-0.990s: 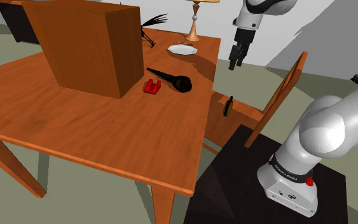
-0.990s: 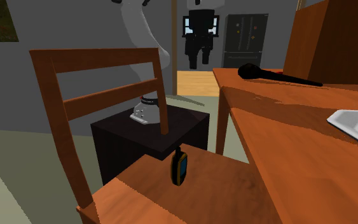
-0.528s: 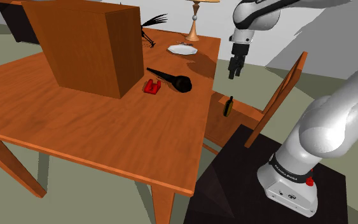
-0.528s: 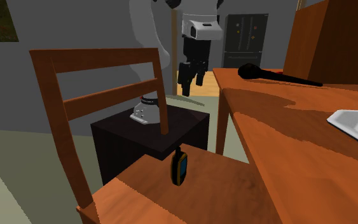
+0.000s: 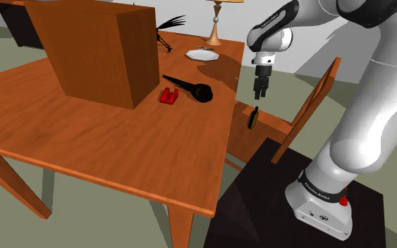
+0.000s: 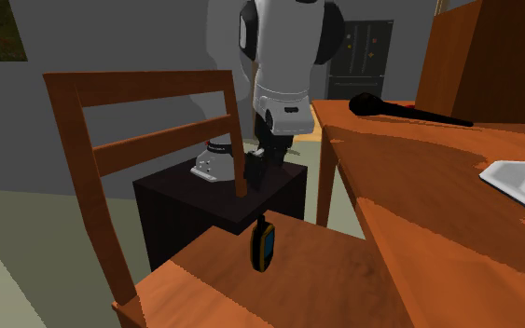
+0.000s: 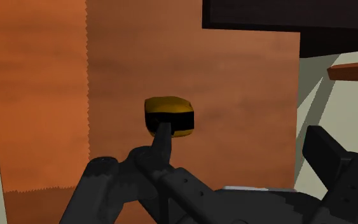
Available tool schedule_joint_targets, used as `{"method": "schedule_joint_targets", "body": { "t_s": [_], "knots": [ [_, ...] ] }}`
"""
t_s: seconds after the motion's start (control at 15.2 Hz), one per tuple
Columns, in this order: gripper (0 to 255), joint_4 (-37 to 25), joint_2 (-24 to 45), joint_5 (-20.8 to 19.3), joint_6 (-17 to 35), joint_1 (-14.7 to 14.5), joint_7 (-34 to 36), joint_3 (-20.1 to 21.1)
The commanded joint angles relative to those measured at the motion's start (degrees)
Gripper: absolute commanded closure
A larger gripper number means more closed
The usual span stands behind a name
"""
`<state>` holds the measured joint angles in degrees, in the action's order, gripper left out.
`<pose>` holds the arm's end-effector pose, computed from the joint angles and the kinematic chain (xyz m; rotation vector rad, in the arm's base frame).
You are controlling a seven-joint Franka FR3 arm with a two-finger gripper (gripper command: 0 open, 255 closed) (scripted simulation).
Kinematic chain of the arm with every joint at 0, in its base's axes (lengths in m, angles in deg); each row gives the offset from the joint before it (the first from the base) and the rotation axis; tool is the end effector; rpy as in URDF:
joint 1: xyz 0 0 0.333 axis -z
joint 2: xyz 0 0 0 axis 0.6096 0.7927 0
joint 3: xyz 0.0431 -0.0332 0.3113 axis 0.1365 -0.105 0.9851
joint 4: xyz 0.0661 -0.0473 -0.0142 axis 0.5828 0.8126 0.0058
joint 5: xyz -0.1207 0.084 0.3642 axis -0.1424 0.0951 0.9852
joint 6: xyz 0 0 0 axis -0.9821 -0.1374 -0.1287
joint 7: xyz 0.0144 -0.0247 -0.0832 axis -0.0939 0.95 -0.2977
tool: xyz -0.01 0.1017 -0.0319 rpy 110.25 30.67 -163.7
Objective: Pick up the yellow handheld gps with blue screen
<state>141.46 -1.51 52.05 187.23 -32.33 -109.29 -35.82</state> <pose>0.4067 -0.3188 0.3297 -2.8805 -0.0408 0.3885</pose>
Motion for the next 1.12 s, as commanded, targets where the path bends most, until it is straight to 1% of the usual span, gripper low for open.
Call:
{"method": "schedule_joint_targets", "body": {
  "t_s": [0.0, 0.2, 0.26, 0.73, 0.86, 0.92, 1.06],
  "knots": [
    [0, -2.6, 5.5, 2.2, -0.3, 1.5, -3.3, -0.1],
    [0, -6.7, 13.4, 4.8, -1.0, 4.3, -7.3, 0.5],
    [0, -7.1, 14.1, 4.9, -1.1, 4.7, -7.6, 0.7],
    [0, -6.4, 18.3, 7.3, 3.3, 5.8, -9.0, 2.1],
    [0, -6.4, 18.3, 7.3, 3.3, 5.8, -9.0, 2.1],
    [255, -6.3, 18.3, 7.3, 3.4, 5.7, -9.0, 2.1],
    [255, -6.3, 18.3, 7.3, 3.4, 5.7, -8.9, 2.1]
  ]
}}
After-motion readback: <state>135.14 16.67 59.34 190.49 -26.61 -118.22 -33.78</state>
